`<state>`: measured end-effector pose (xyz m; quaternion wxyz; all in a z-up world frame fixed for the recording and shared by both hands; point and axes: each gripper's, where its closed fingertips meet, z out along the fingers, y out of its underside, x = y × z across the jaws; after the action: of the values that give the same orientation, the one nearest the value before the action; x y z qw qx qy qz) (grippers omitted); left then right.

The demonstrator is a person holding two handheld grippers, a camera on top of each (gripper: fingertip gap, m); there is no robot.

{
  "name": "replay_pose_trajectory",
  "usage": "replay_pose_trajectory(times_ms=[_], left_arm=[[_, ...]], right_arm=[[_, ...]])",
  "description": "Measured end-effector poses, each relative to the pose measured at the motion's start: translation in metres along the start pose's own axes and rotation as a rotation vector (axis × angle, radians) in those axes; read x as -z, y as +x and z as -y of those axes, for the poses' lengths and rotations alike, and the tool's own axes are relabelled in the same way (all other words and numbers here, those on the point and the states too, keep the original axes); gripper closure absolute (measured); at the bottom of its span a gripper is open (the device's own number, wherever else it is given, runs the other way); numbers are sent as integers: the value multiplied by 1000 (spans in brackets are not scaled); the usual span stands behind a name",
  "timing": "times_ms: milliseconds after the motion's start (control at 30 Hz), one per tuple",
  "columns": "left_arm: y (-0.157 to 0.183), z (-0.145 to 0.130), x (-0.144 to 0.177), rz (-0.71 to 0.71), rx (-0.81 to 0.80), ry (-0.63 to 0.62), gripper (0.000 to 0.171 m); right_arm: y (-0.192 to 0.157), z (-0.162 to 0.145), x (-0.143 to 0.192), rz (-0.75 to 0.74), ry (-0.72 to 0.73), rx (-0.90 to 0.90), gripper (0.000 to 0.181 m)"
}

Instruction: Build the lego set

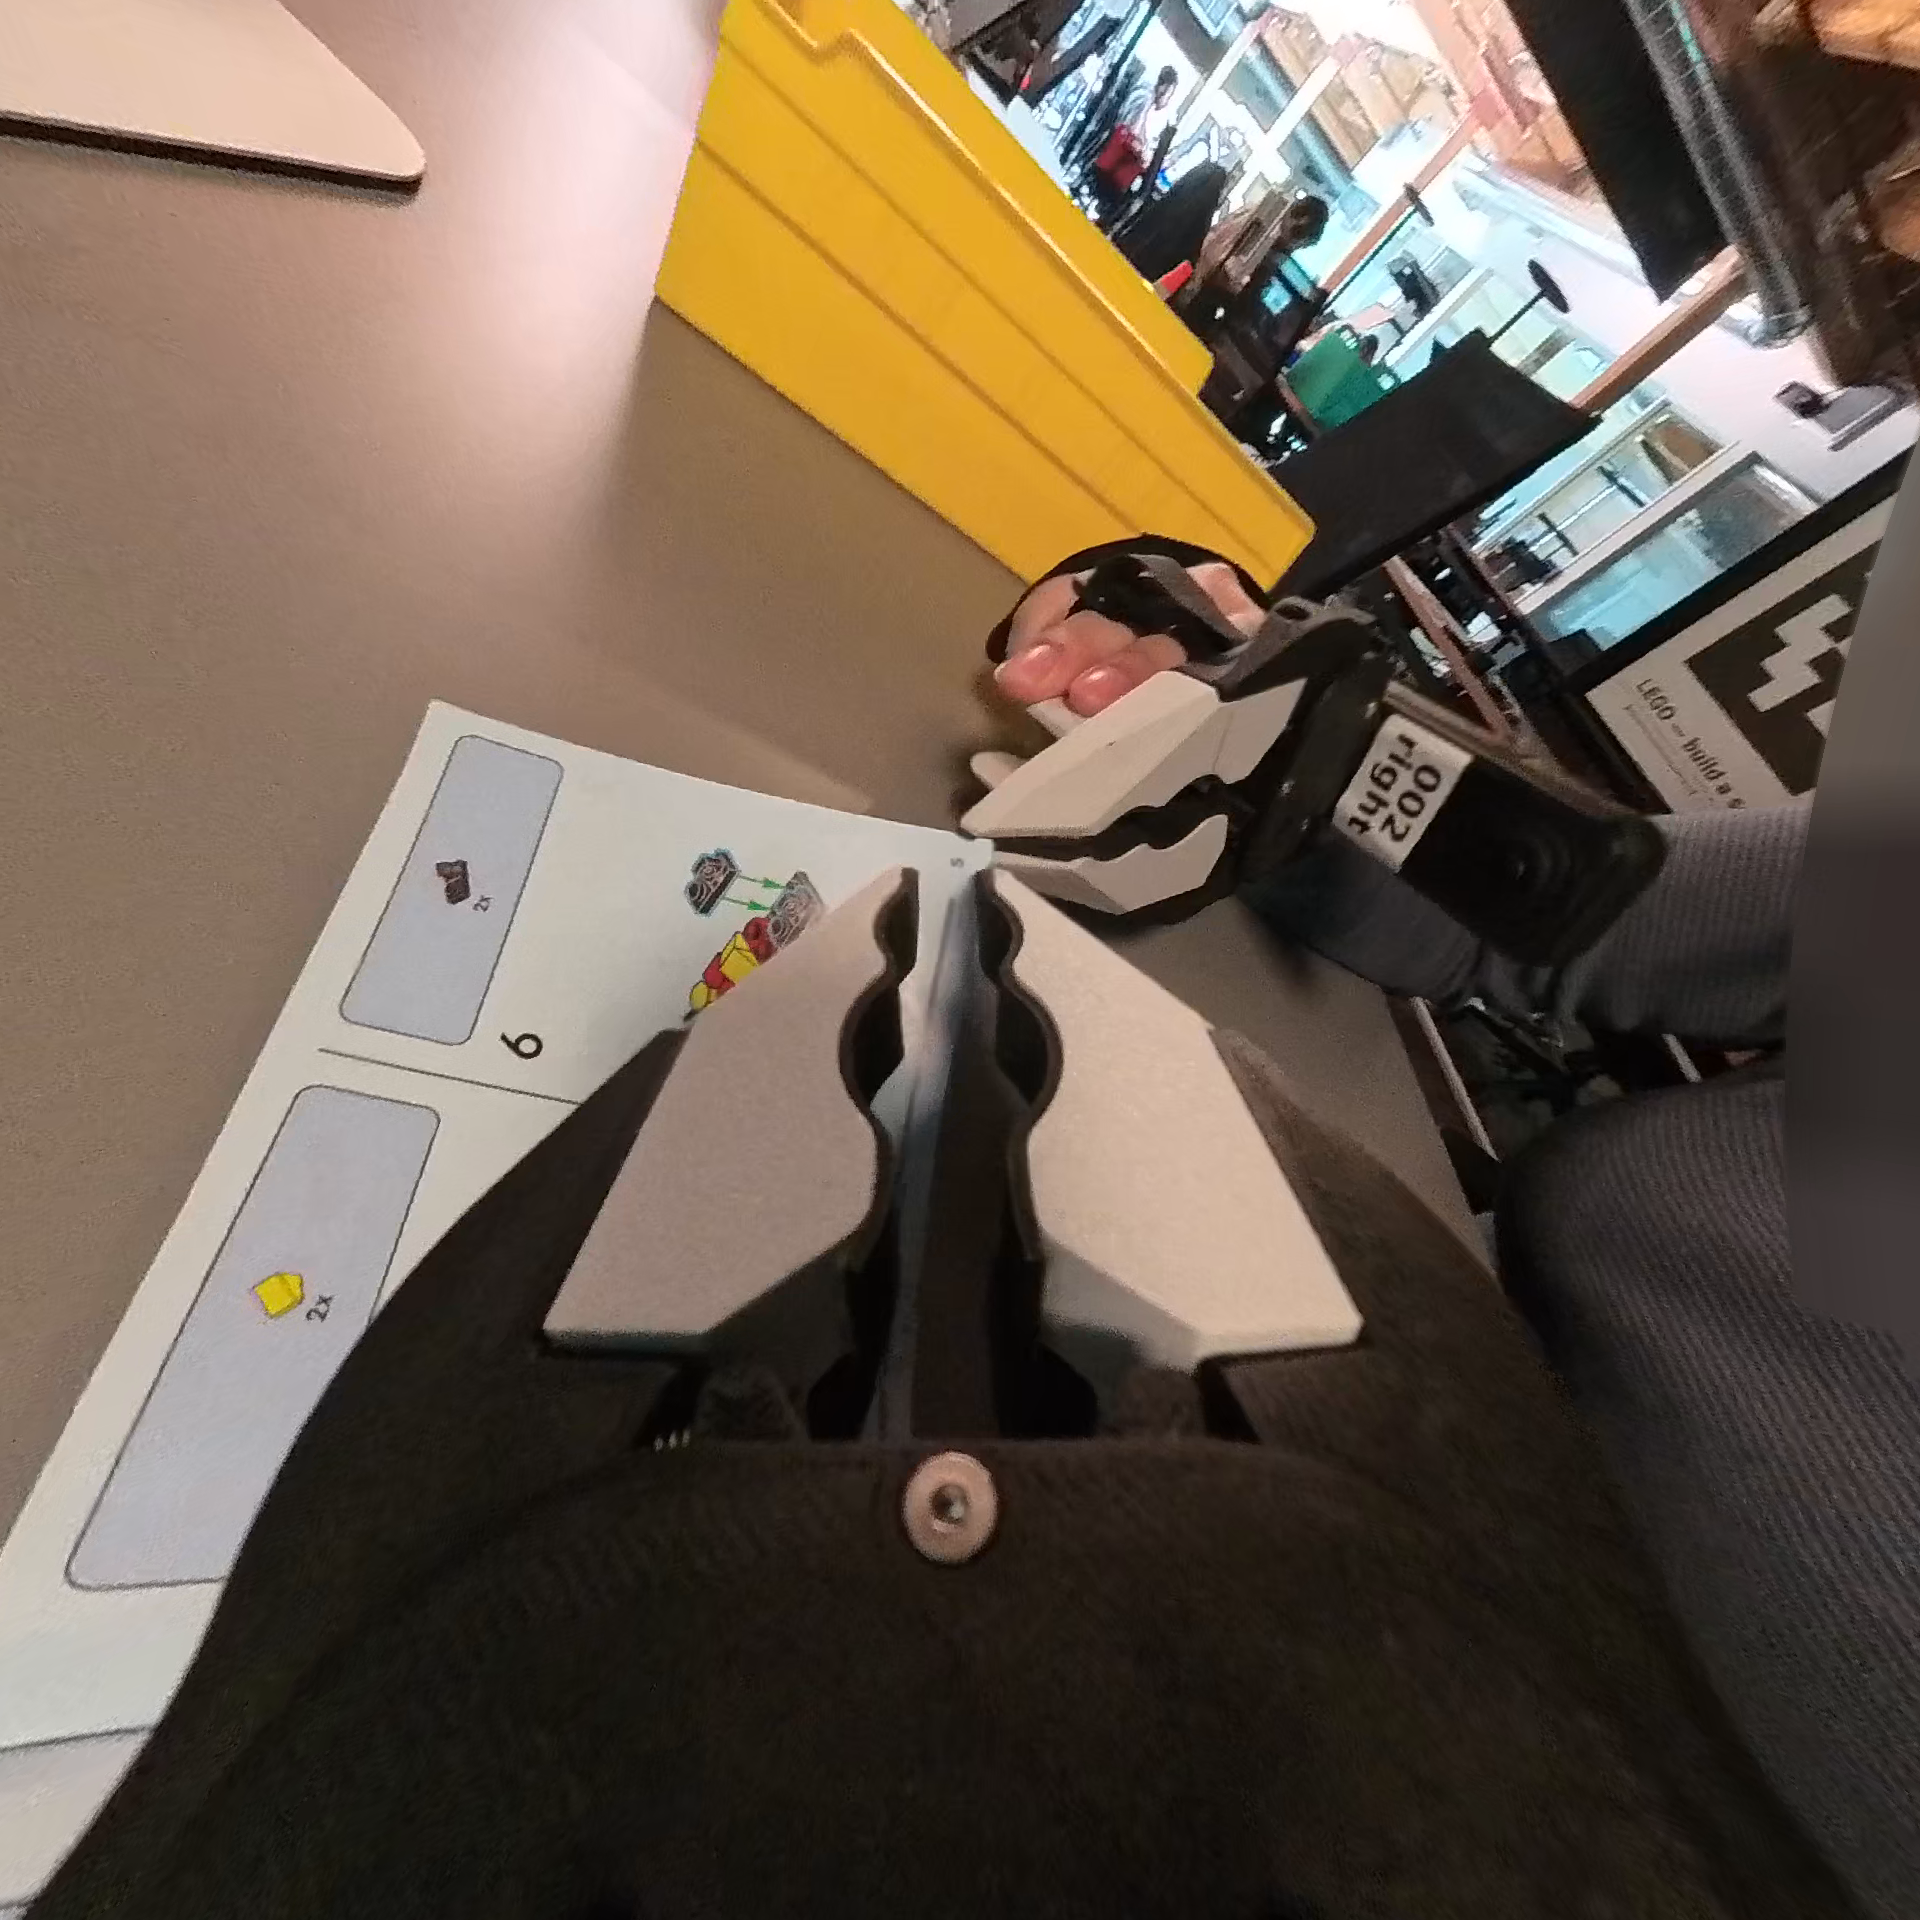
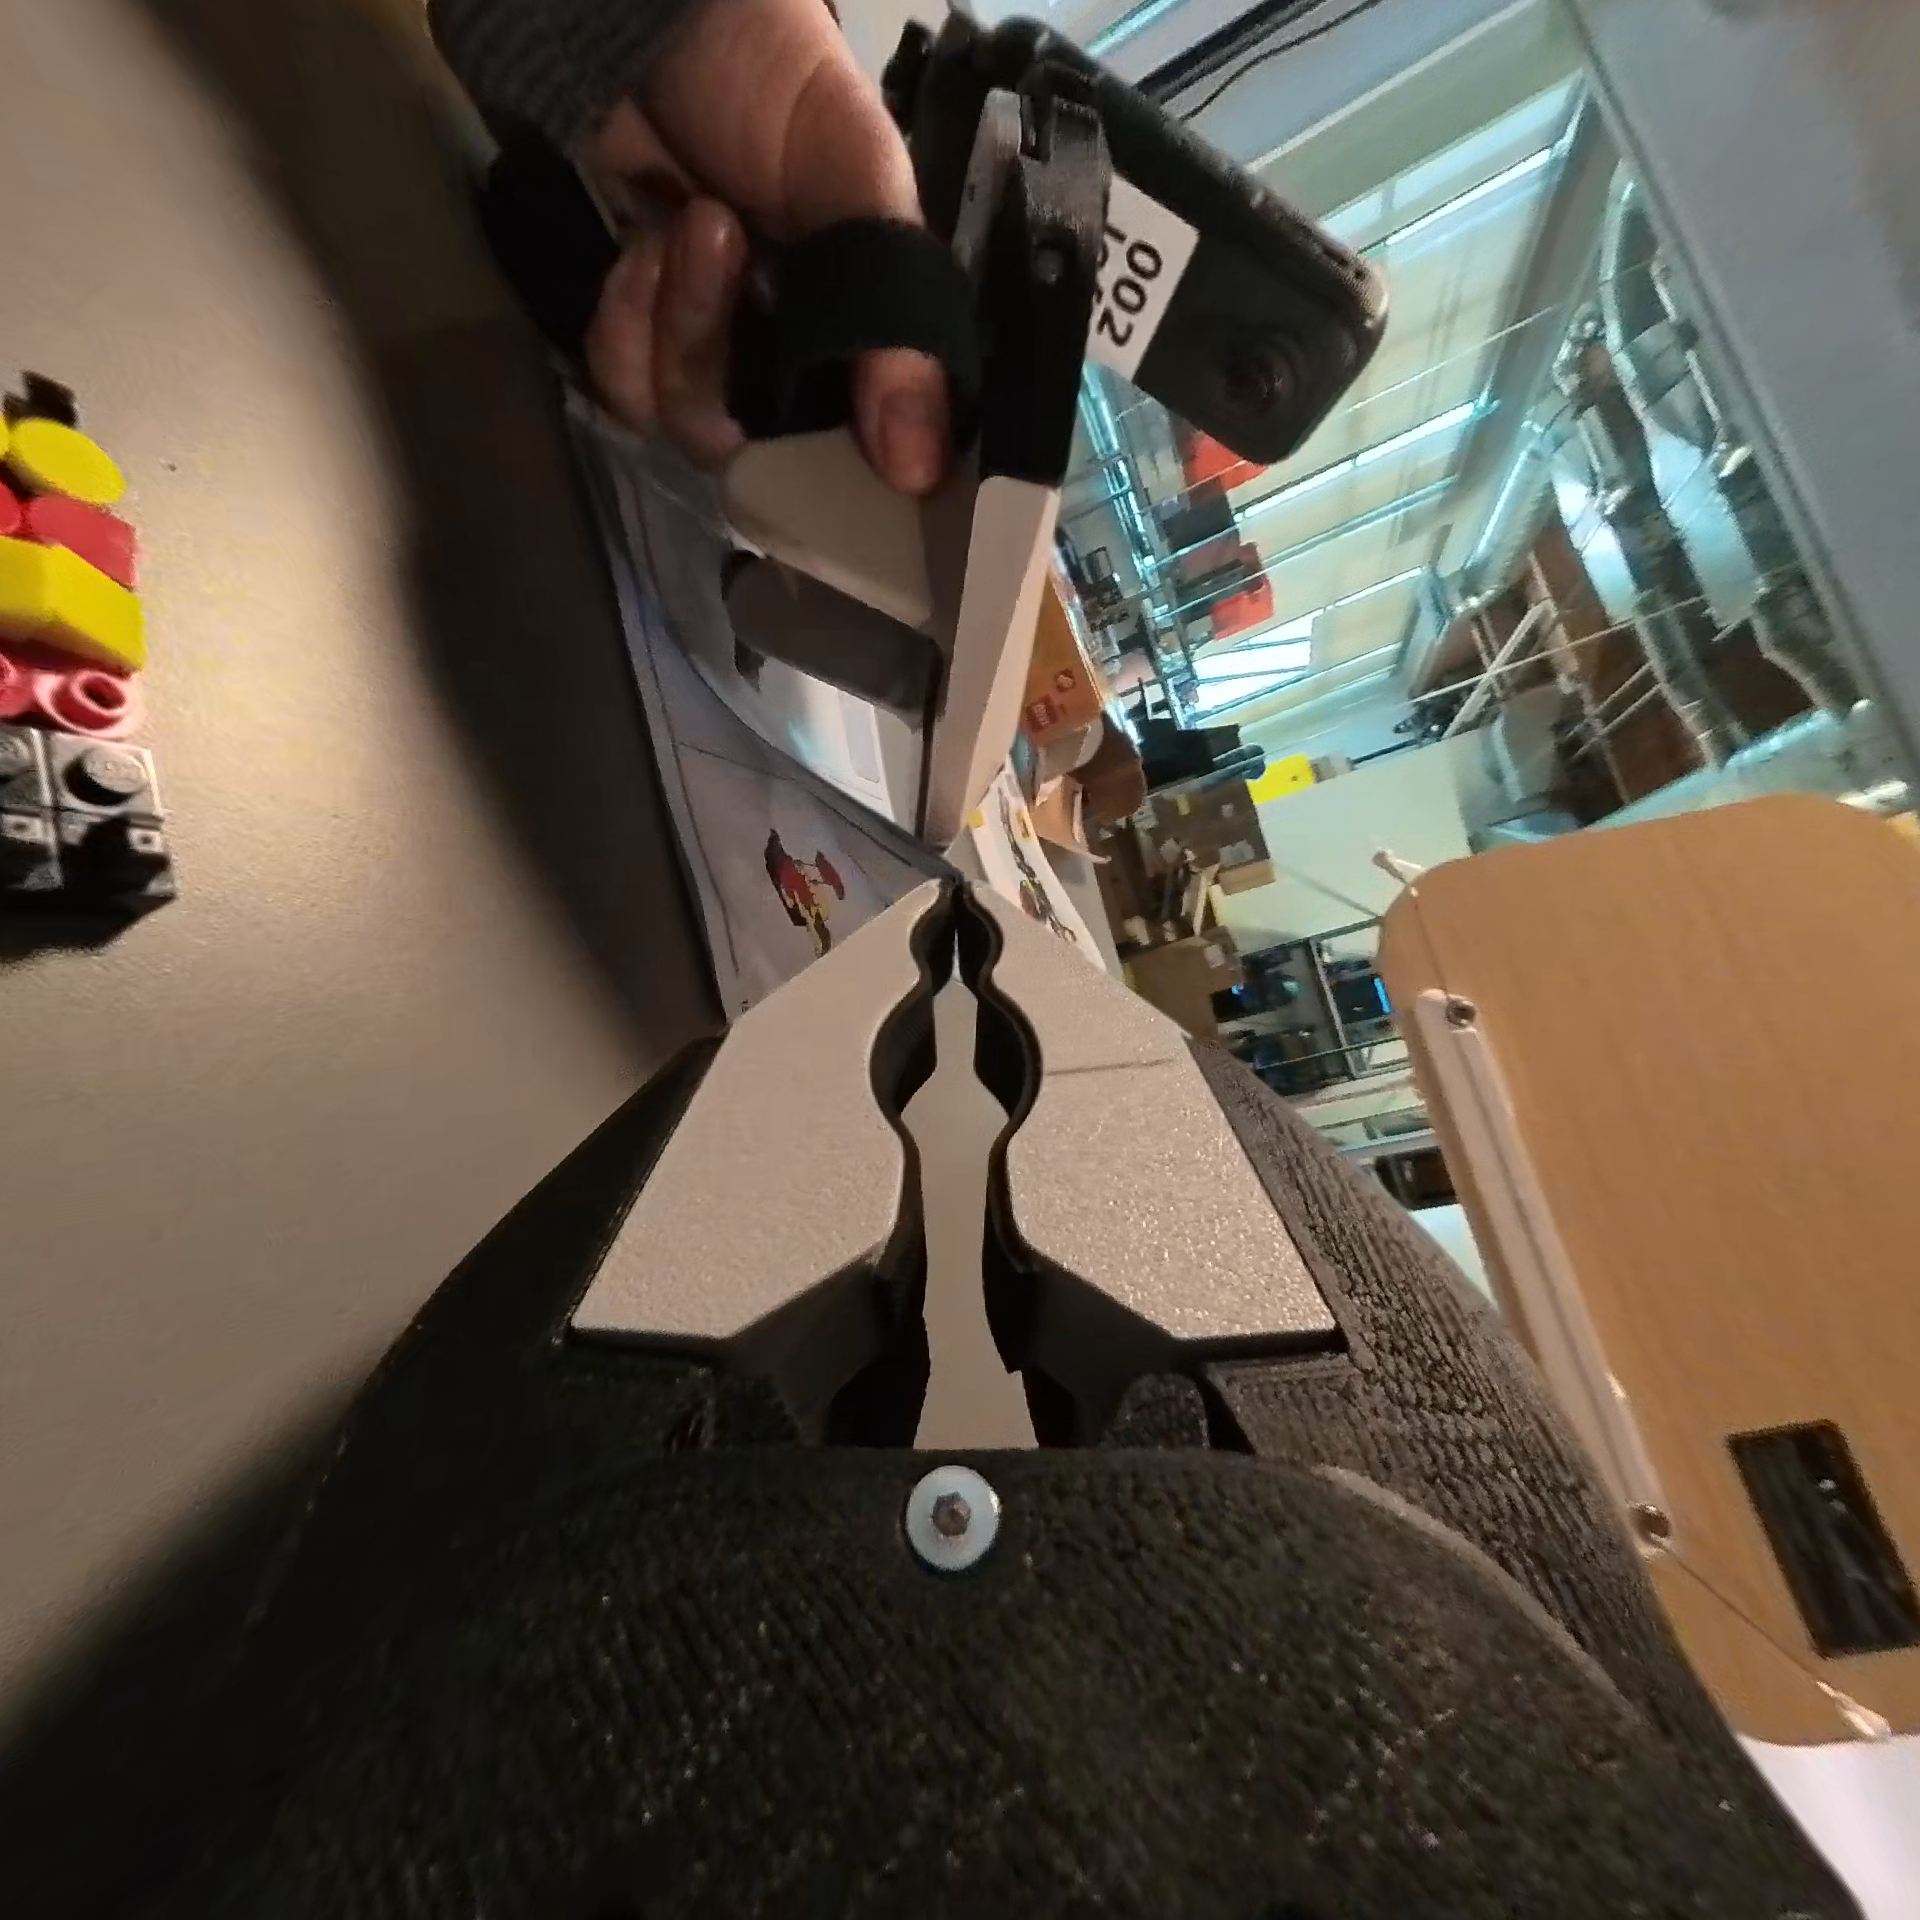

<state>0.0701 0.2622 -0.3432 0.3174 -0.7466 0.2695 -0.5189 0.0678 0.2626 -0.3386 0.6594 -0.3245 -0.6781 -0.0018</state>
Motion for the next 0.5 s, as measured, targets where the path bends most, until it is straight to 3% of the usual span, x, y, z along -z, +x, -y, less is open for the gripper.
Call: replay_pose_trajectory(times_ms=[267,500], left_arm=[[9,3,3,-67,-1,30,152],[13,2,2,-91,1,23,171]], right_arm=[[3,8,0,-54,23,87,181],[3,11,1,-63,32,99,181]])
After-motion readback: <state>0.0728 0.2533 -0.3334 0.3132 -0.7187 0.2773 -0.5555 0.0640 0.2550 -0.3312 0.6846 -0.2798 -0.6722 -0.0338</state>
